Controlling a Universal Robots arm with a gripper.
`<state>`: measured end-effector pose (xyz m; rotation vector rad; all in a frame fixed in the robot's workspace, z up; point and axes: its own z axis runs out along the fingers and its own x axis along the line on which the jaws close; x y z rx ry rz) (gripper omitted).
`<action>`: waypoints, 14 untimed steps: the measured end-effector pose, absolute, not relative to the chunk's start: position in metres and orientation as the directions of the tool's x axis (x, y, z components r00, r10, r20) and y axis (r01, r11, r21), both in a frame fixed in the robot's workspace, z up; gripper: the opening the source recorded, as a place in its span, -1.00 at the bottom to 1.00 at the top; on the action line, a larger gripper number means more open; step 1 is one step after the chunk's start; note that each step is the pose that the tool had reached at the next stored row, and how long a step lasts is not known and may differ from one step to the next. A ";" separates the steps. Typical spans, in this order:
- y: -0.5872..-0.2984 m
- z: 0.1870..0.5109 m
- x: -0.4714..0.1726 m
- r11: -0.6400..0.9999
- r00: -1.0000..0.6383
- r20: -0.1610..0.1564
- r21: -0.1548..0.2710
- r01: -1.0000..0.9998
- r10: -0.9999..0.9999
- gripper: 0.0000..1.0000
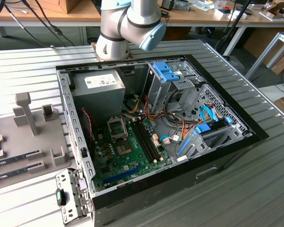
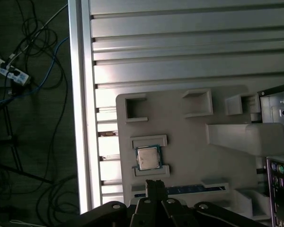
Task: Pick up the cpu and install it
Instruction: 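Reach for the cpu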
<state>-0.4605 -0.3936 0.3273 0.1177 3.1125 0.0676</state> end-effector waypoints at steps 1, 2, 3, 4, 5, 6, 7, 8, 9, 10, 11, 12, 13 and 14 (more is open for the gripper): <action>-0.394 0.327 -0.461 0.996 -0.997 -0.024 0.044 0.075 0.076 -0.79; -0.394 0.327 -0.462 0.996 -0.997 -0.024 0.044 0.075 0.076 -0.79; -0.394 0.327 -0.462 0.996 -0.997 -0.024 0.044 0.075 0.076 -0.79; -0.394 0.327 -0.462 0.996 -0.997 -0.024 0.044 0.075 0.076 -0.79; -0.394 0.327 -0.463 0.996 -0.997 -0.024 0.044 0.075 0.076 -0.79; -0.394 0.327 -0.463 0.996 -0.997 -0.024 0.044 0.075 0.076 -0.79; -0.394 0.327 -0.464 0.996 -0.997 -0.025 0.044 0.075 0.076 -0.79; -0.394 0.327 -0.465 0.996 -0.997 -0.024 0.044 0.075 0.076 -0.79; -0.394 0.327 -0.466 0.996 -0.997 -0.024 0.044 0.075 0.076 -0.79; -0.394 0.327 -0.466 0.996 -0.997 -0.025 0.044 0.075 0.076 -0.79; -0.394 0.327 -0.468 0.996 -0.997 -0.025 0.044 0.075 0.076 -0.79; -0.394 0.327 -0.469 0.996 -0.997 -0.024 0.044 0.075 0.076 -0.79; -0.394 0.327 -0.470 0.996 -0.997 -0.025 0.044 0.075 0.076 -0.79; -0.394 0.326 -0.470 0.996 -0.997 -0.025 0.044 0.075 0.076 -0.79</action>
